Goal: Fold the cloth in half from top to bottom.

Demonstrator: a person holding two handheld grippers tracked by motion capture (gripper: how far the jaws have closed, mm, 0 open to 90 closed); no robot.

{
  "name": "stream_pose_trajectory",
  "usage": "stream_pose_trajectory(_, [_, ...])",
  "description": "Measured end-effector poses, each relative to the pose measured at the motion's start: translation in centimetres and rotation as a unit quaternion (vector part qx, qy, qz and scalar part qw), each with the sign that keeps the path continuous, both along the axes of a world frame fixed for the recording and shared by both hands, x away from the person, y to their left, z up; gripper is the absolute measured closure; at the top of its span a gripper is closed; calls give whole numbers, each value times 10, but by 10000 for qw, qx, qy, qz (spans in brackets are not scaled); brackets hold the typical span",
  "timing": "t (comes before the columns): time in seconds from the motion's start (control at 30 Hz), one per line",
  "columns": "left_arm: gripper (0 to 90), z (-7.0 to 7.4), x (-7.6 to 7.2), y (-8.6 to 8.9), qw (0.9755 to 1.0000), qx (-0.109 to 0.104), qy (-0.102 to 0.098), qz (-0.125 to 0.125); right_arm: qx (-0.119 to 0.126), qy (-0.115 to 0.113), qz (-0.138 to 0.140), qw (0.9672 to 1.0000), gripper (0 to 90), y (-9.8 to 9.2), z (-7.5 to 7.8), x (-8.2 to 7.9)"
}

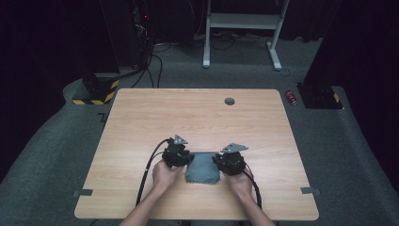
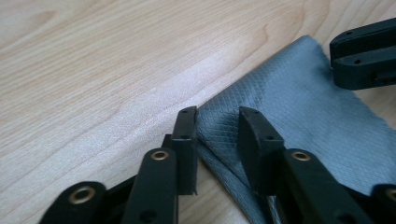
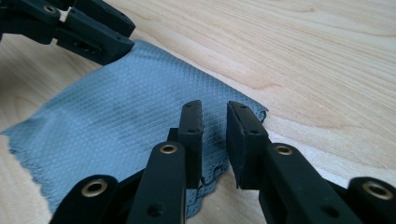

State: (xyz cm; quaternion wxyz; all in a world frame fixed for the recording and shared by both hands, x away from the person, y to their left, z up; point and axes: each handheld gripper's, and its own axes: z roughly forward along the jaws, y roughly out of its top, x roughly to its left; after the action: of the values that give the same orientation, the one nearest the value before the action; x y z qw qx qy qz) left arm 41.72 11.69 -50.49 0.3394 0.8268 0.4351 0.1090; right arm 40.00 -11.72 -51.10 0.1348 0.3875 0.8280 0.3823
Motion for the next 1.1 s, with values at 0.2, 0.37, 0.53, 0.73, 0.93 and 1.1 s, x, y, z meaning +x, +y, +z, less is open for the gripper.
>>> stream_pose_trajectory(0.2, [885, -2, 2, -2, 9997, 207, -44, -101, -175, 8, 57, 9998, 737, 4, -6, 2])
stream_pose_trajectory(0.37, [899, 5, 3, -7, 9965, 695, -272, -376, -356, -95, 123, 9992, 743, 7, -7, 1])
stream_pose_trajectory(0.53, [847, 6, 1, -1, 9960, 687, -404, -404, -425, -88, 157, 9989, 743, 8, -6, 2])
stream_pose_trajectory(0.73, [608, 2, -21, -1, 9960, 663, -475, -371, -434, -117, 175, 9988, 743, 8, -6, 2])
stream_pose_trajectory(0.93, [574, -2, -43, 4, 9950, 798, -473, -374, -468, -157, 217, 9985, 740, 7, -7, 2])
stream_pose_trajectory(1.1, [560, 5, -50, 13, 9963, 646, -412, -381, -491, -147, 179, 9985, 728, 7, -5, 2])
